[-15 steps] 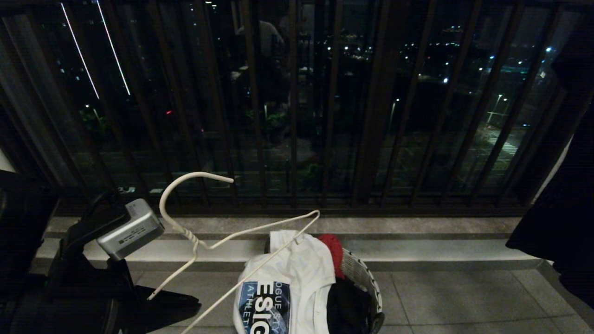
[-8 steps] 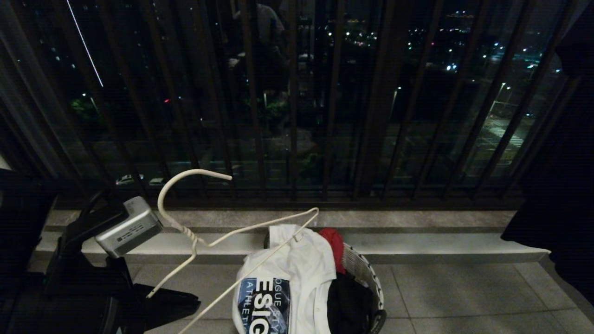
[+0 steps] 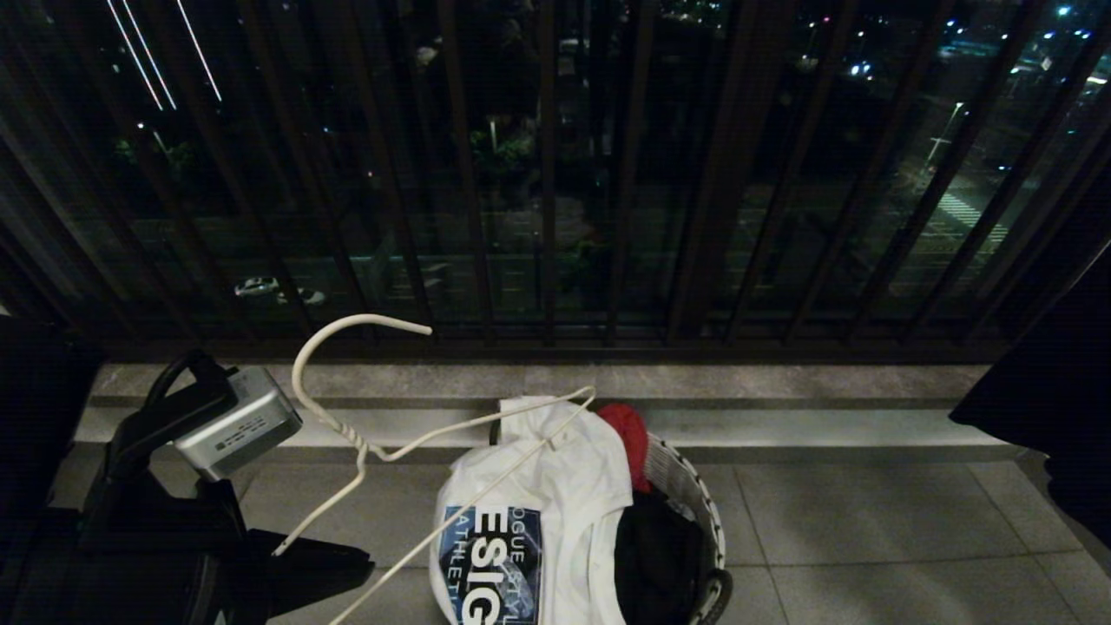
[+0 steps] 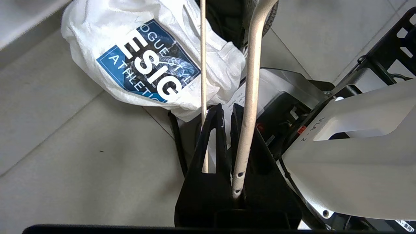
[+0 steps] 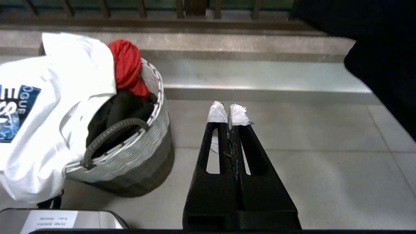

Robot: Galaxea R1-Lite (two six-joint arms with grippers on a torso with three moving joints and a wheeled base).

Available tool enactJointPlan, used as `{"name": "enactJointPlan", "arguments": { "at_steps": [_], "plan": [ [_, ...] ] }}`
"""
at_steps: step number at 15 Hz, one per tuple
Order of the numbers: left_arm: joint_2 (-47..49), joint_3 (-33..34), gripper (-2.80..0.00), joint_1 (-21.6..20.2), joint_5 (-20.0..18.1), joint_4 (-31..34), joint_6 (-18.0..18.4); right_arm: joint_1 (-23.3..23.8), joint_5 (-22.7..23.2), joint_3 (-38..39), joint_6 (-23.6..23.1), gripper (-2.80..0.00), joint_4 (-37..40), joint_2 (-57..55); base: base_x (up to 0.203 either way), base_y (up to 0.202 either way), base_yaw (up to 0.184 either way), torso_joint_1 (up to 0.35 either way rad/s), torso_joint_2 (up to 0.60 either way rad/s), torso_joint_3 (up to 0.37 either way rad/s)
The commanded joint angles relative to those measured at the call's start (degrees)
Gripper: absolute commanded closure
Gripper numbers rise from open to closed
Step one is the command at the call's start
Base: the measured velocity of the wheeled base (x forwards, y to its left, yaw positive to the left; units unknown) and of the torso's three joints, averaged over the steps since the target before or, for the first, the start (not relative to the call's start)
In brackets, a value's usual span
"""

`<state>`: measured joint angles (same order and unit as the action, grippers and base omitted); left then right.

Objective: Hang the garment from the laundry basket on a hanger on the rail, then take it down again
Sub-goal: Pick up clothes from the basket

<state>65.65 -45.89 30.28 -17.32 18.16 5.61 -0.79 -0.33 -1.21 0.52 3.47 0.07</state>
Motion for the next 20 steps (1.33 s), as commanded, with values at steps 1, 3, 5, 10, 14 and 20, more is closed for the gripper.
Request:
{"name": "enactJointPlan", "arguments": {
  "at_steps": [1,3,5,10,14,20],
  "plan": [
    [-0.43,0.09,0.00,0.04,-0.17,0.12,0.01,0.00,-0.02,-0.02,0.00,0.00,0.04,-0.07,0.000,0.000,0.000,0.007,0.01,-0.196],
    [-0.36,0.01,0.00,0.04,-0.17,0.12,0.01,0.00,-0.02,-0.02,0.00,0.00,-0.04,-0.07,0.000,0.000,0.000,0.006,0.00,-0.194],
    [-0.61,-0.08,0.00,0.04,-0.08,0.12,0.01,0.00,-0.02,-0.02,0.00,0.00,-0.05,-0.07,0.000,0.000,0.000,0.003,0.01,-0.199],
    [-1.76,-0.33,0.00,0.04,-0.17,0.03,-0.07,0.00,-0.02,-0.02,0.00,0.00,-0.03,-0.07,0.000,0.000,0.000,0.002,0.00,-0.196],
    [-1.75,-0.35,0.00,0.04,-0.17,0.05,-0.16,0.00,-0.02,-0.02,0.00,0.00,0.04,-0.07,0.000,0.000,0.000,0.005,0.00,-0.198],
    [-2.21,-0.17,0.00,0.04,-0.17,0.03,-0.14,0.00,-0.02,-0.02,0.00,0.00,-0.03,-0.07,0.000,0.000,0.000,0.003,0.00,-0.196]
  ]
}}
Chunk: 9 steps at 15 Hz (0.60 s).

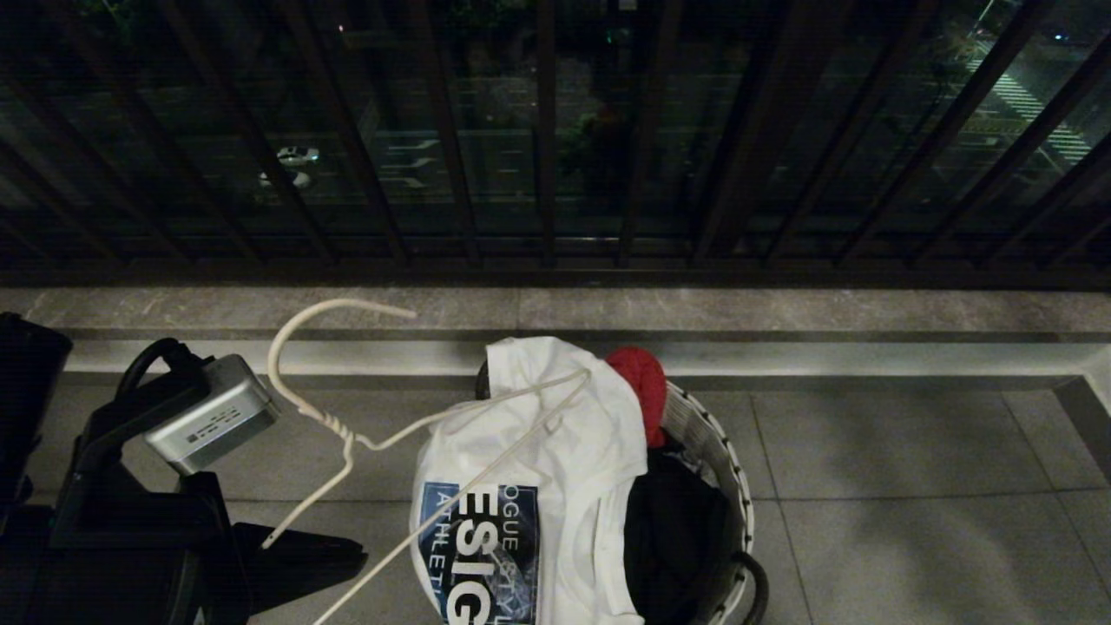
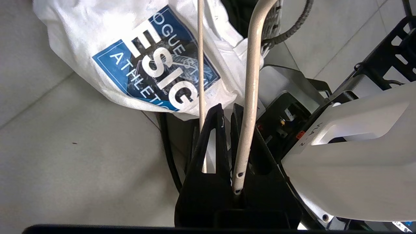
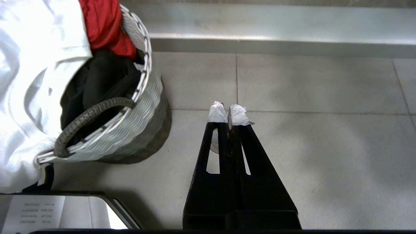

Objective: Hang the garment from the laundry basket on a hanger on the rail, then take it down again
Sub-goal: Pick up clothes from the basket

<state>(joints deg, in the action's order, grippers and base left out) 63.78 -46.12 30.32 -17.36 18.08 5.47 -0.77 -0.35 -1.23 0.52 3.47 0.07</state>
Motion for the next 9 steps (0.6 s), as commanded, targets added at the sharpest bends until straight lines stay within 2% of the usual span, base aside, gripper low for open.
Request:
{"name": "enactJointPlan", "arguments": {
  "at_steps": [1,3,7,9],
  "plan": [
    [-0.59,0.06,0.00,0.00,-0.42,0.11,-0.03,-0.02,0.00,0.00,0.00,0.00,-0.03,-0.07,0.000,0.000,0.000,0.010,0.00,-0.129],
    [-0.76,-0.11,0.00,0.00,-1.45,0.03,-0.11,-0.02,0.00,0.00,0.00,0.00,-0.04,-0.07,0.000,0.000,0.000,0.005,0.00,-0.052],
    [-2.85,-0.12,0.00,0.00,-1.09,-2.20,-0.68,-0.02,0.00,0.00,0.00,0.00,-0.02,-0.07,0.000,0.000,0.000,0.000,0.00,0.000],
    [-3.65,-1.28,0.00,0.00,-1.07,-2.24,-2.39,-0.02,0.00,0.00,0.00,0.00,-0.05,-0.07,0.000,0.000,0.000,0.000,0.00,0.000]
  ]
}}
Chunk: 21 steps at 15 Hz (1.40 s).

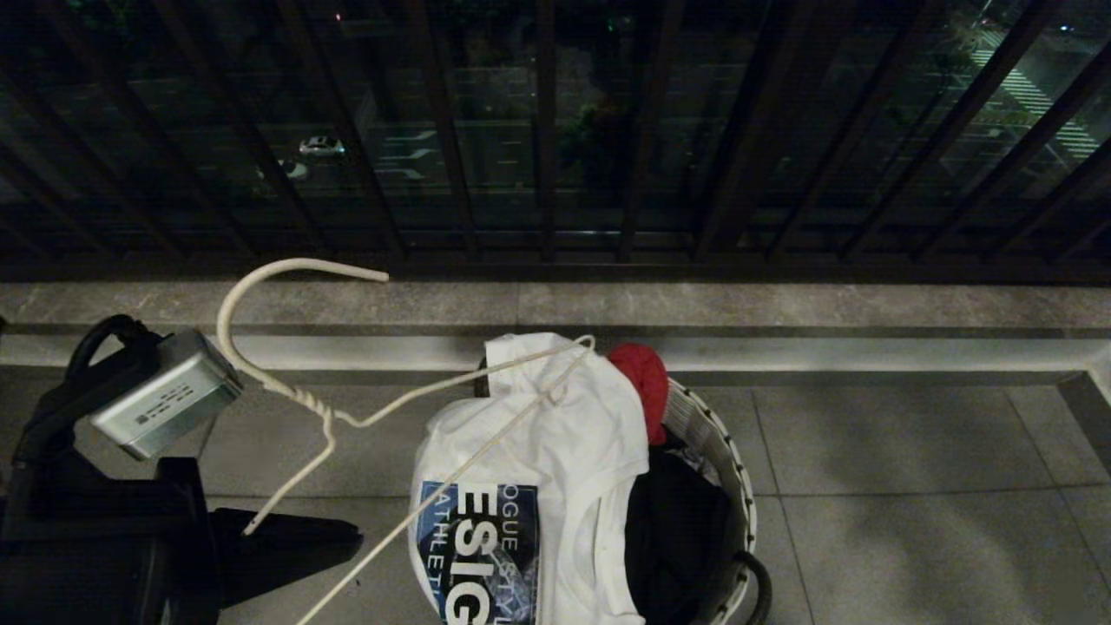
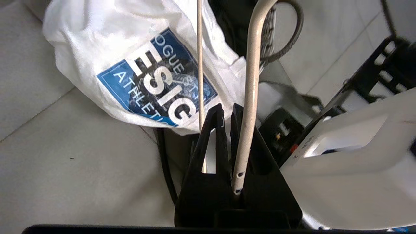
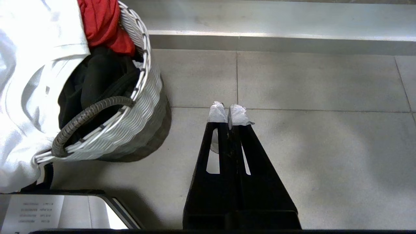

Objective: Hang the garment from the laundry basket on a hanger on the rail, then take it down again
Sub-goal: Pick up clothes from the basket

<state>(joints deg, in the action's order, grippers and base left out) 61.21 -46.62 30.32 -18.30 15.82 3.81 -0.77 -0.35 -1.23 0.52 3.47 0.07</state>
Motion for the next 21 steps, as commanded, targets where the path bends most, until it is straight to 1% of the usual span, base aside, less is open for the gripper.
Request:
{"name": "enactJointPlan", "arguments": {
  "at_steps": [1,3,6,7,9,11,13,16,17,19,21],
  "plan": [
    [-0.83,-1.02,0.00,0.00,-0.16,0.00,-1.61,-0.02,0.00,0.00,0.01,0.00,-0.04,-0.07,0.000,0.000,0.000,0.000,0.00,0.000],
    [-0.11,-1.37,0.00,-0.01,-0.08,0.00,-2.49,-0.03,0.00,0.00,-0.09,0.00,0.05,-0.07,0.000,0.000,0.000,0.000,0.00,0.000],
    [-0.63,-1.37,0.00,-0.05,0.02,-0.03,-2.76,-0.02,-0.08,0.00,-0.34,0.00,0.05,-0.07,0.000,0.000,0.000,0.000,0.00,0.000],
    [-0.91,-1.37,0.00,-0.08,0.11,-0.09,-2.84,-0.02,-0.76,-0.09,-0.26,0.00,0.20,-0.07,0.000,0.000,0.000,0.000,0.00,0.000],
    [-1.98,-1.45,0.00,-0.08,1.22,-0.08,-2.84,0.10,-1.44,-0.56,-0.48,0.00,0.67,-0.16,0.000,0.000,0.000,0.000,0.00,0.000],
    [-2.50,-1.74,0.00,-0.08,1.42,-0.07,-2.86,0.07,-1.35,-4.71,-0.47,0.00,1.45,-3.24,0.000,0.000,0.000,0.000,0.00,0.000],
    [-2.68,-2.41,0.00,-0.08,1.43,-0.03,-3.34,0.01,-0.71,-9.13,-0.46,0.00,2.26,-10.25,0.000,0.000,0.000,0.000,0.00,0.000],
    [-3.38,-3.86,0.00,-0.08,2.23,0.00,-5.58,-0.04,2.51,-14.31,-0.49,0.00,1.75,-25.42,0.000,0.000,0.000,0.000,0.00,0.000],
    [-3.33,-4.40,0.00,-0.08,3.10,0.00,-6.01,-0.06,3.81,-16.03,-0.50,0.00,0.98,-31.27,0.000,0.000,0.000,0.000,0.00,0.000],
    [-3.35,-4.97,0.00,-0.08,3.79,0.48,-6.53,-0.38,5.71,-18.59,-0.46,0.00,-2.30,-43.79,0.000,0.000,0.000,0.000,0.00,0.000],
    [-3.47,-5.15,0.00,-0.17,4.65,0.52,-6.53,-2.34,6.57,-20.69,-0.22,0.00,-8.11,-57.09,0.000,0.000,0.000,0.000,0.00,0.000]
  ]
}}
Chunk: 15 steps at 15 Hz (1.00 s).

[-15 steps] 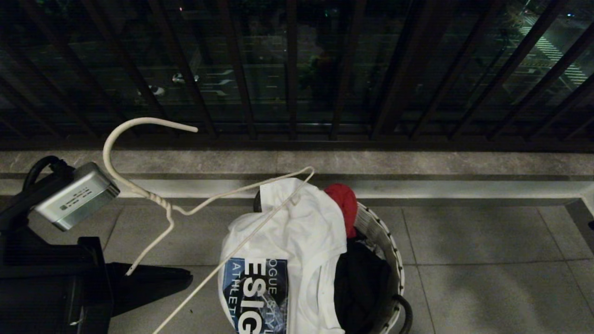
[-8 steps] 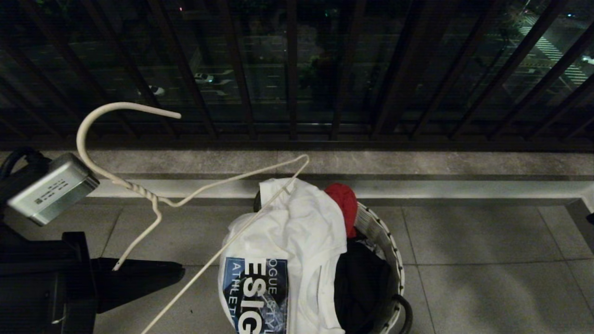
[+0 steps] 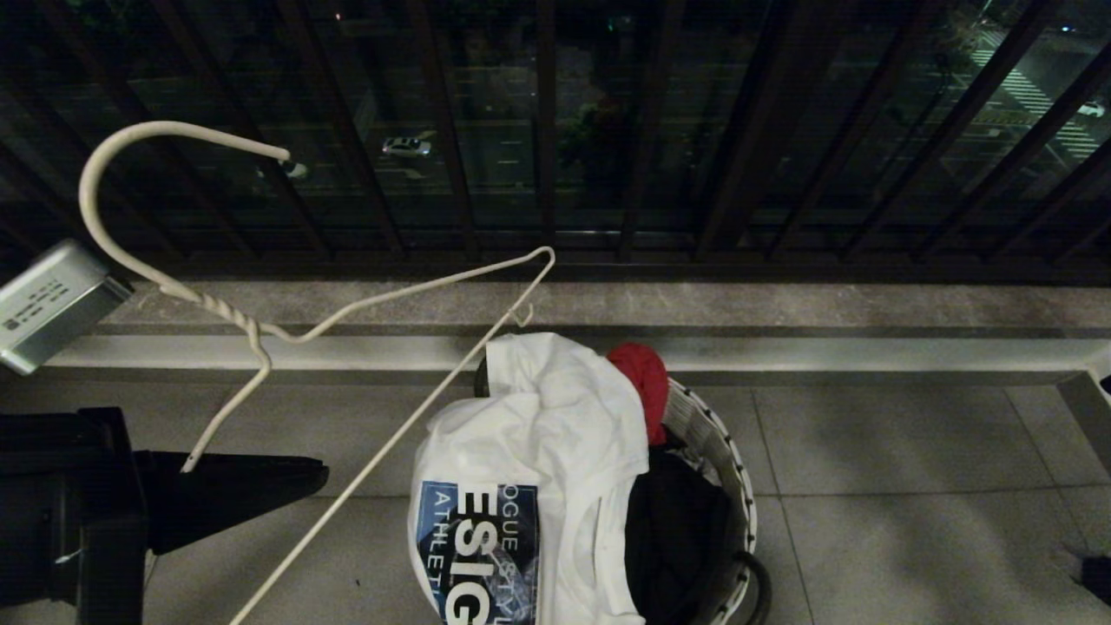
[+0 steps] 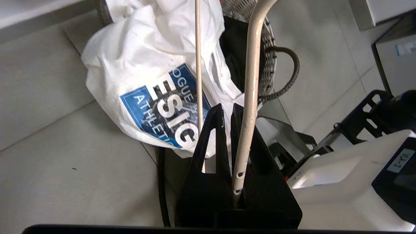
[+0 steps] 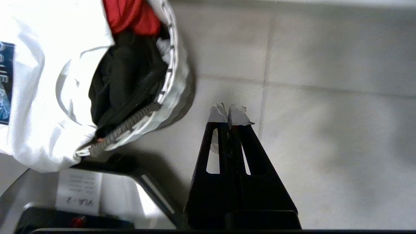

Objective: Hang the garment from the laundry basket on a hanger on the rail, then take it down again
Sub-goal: Pick up clothes from the basket

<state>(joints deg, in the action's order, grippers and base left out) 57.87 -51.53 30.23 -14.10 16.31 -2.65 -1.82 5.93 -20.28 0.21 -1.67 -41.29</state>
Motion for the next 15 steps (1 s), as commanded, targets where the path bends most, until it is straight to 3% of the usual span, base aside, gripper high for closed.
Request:
{"name": "enactJointPlan", "arguments": {
  "at_steps": [1,4,7,9,12,15],
  "plan": [
    [-0.13,-0.74,0.00,-0.09,2.00,0.09,-0.08,-3.08,0.20,-2.75,0.18,0.00,-6.19,-22.17,0.000,0.000,0.000,0.000,0.00,0.000],
    [-1.40,-1.76,0.00,-0.17,4.67,0.34,-0.16,-12.27,-3.21,-5.94,1.24,0.00,-14.77,-37.87,0.000,0.000,0.000,0.000,0.00,0.000],
    [-1.88,-5.88,0.00,-0.12,4.62,7.62,-0.16,-21.49,-8.26,-8.39,3.05,0.00,-25.45,-50.50,0.000,0.000,0.000,0.000,0.00,0.000],
    [-0.69,-6.22,0.00,-0.02,4.20,8.47,-0.22,-26.54,-10.58,-9.22,4.28,0.00,-32.22,-55.08,0.000,0.000,0.000,0.000,0.00,0.000],
    [1.56,-5.97,0.00,0.24,3.67,8.39,-1.28,-32.65,-18.35,-10.00,6.22,0.00,-33.83,-57.71,0.000,0.000,0.000,0.000,0.00,0.000],
    [2.60,-6.48,0.00,0.27,3.47,8.12,-2.54,-33.82,-20.13,-10.61,5.74,0.00,-33.99,-60.88,0.000,0.000,0.000,0.000,0.00,0.000]
  ]
}}
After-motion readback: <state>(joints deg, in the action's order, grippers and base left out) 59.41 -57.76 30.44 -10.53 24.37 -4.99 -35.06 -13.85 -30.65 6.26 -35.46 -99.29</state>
